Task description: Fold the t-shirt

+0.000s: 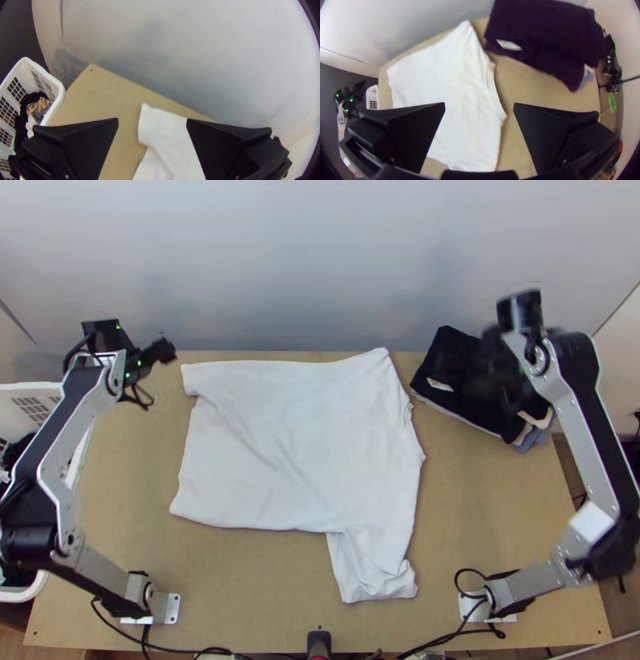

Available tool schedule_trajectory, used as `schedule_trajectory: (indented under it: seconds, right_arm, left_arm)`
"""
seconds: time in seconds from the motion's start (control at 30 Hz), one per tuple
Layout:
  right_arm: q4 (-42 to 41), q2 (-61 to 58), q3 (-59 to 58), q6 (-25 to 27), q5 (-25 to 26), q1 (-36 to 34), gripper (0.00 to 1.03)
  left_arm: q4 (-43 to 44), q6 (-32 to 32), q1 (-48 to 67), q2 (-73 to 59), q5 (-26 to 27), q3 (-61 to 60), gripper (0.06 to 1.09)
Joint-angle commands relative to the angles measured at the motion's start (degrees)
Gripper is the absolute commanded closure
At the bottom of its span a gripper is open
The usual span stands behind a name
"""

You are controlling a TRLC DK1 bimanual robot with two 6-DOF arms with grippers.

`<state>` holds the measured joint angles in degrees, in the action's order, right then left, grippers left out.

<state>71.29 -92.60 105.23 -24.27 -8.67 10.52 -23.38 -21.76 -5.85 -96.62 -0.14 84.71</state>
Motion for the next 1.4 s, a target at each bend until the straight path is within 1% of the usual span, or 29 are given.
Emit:
schedule_trajectory:
  seconds: [0.0,0.03,0.1,0.13,0.2,0.23,0.27,0.3,0.33,0.4,0.43,0.47,0.5,0.53,0.57,0.63,0.67,0.73,0.87,0.97,1.0,1.03,1.07,1.27,1.37]
  right_arm:
    - [13.2,17.4,-22.3,-0.5,-3.0,-1.1,0.16]
    - [13.2,20.0,-25.7,-0.8,-3.0,-1.3,0.16]
    - [13.3,24.9,-31.9,-4.4,-3.0,-2.5,0.15]
    - [13.3,27.4,-35.3,-5.2,-3.1,-2.5,0.15]
    - [13.4,31.2,-41.1,-5.2,-3.0,-0.4,0.15]
    - [13.3,32.6,-43.4,-5.3,-3.0,1.5,0.15]
    - [13.3,33.3,-45.9,-5.3,-3.0,4.1,0.15]
    - [13.4,33.4,-48.6,-5.3,-3.0,8.3,0.15]
    - [13.4,33.3,-51.3,-7.4,-3.0,12.6,0.15]
    - [13.3,34.2,-54.4,-8.7,-3.1,16.6,0.11]
    - [13.3,34.5,-55.5,-9.3,-3.1,19.6,0.07]
    - [13.0,34.8,-56.8,-12.4,-3.1,23.1,0.04]
    - [12.5,34.8,-58.0,-16.4,-3.2,24.9,0.04]
    - [10.8,35.2,-59.0,-18.3,-3.8,24.8,0.04]
    - [9.4,35.5,-59.9,-18.5,-5.0,24.5,0.04]
    - [3.9,34.6,-61.7,-19.8,-5.4,24.5,0.04]
    - [1.3,33.3,-62.3,-19.9,-5.8,24.5,0.05]
    - [-3.3,30.2,-63.3,-19.8,-6.6,24.4,0.12]
    - [-13.2,28.7,-65.2,-18.2,-7.2,23.8,0.32]
    - [-17.6,27.6,-66.4,-16.8,-7.3,23.9,0.34]
    - [-18.8,27.4,-66.7,-16.3,-7.3,24.0,0.39]
    - [-20.0,27.2,-66.9,-16.0,-7.3,24.1,0.49]
    - [-21.0,26.9,-67.1,-15.9,-7.3,24.0,0.52]
    - [-25.9,24.7,-68.6,-13.3,-7.3,22.3,0.53]
    - [-27.1,23.3,-68.9,-11.6,-7.3,20.9,0.62]
  left_arm:
    - [-24.3,14.7,-0.3,10.2,1.9,-1.9,0.10]
    - [-26.4,18.0,-0.5,12.2,1.9,-3.3,0.10]
    - [-28.3,20.9,-1.4,15.7,1.9,-6.3,0.10]
    - [-31.4,23.4,-1.7,16.8,2.9,-7.5,0.10]
    - [-35.3,26.8,-2.2,19.2,3.2,-10.2,0.10]
    - [-35.9,27.8,-2.2,20.5,3.2,-11.6,0.10]
    - [-35.9,28.0,-2.3,21.8,3.2,-12.9,0.10]
    - [-35.9,28.0,-2.3,23.0,3.2,-13.8,0.10]
    - [-36.0,27.8,-2.3,24.0,3.2,-14.5,0.10]
    - [-36.3,27.3,-2.3,26.0,3.2,-16.0,0.10]
    - [-36.5,27.0,-2.3,26.7,3.2,-16.5,0.10]
    - [-36.6,26.8,-2.2,27.5,3.2,-17.1,0.10]
    - [-36.6,26.6,-2.2,28.2,3.2,-17.7,0.10]
    - [-36.7,26.1,-2.2,29.0,3.2,-18.2,0.10]
    - [-36.9,25.5,-2.1,29.6,3.2,-18.4,0.10]
    - [-37.1,24.5,-2.0,31.0,3.2,-19.2,0.10]
    - [-37.2,23.9,-2.1,31.4,3.2,-19.7,0.10]
    - [-37.4,23.3,-2.2,32.7,3.2,-21.0,0.10]
    - [-37.4,21.9,-2.2,35.4,3.2,-22.7,0.10]
    - [-37.4,21.5,-2.2,36.7,3.2,-23.6,0.10]
    - [-37.6,21.3,-2.2,36.9,3.2,-23.6,0.10]
    - [-37.8,21.2,-2.2,37.1,3.2,-23.7,0.10]
    - [-37.8,21.1,-2.2,37.2,3.1,-23.7,0.10]
    - [-37.8,20.5,-2.2,37.5,3.2,-23.8,0.10]
    - [-37.8,20.4,-2.0,37.4,3.2,-24.1,0.10]
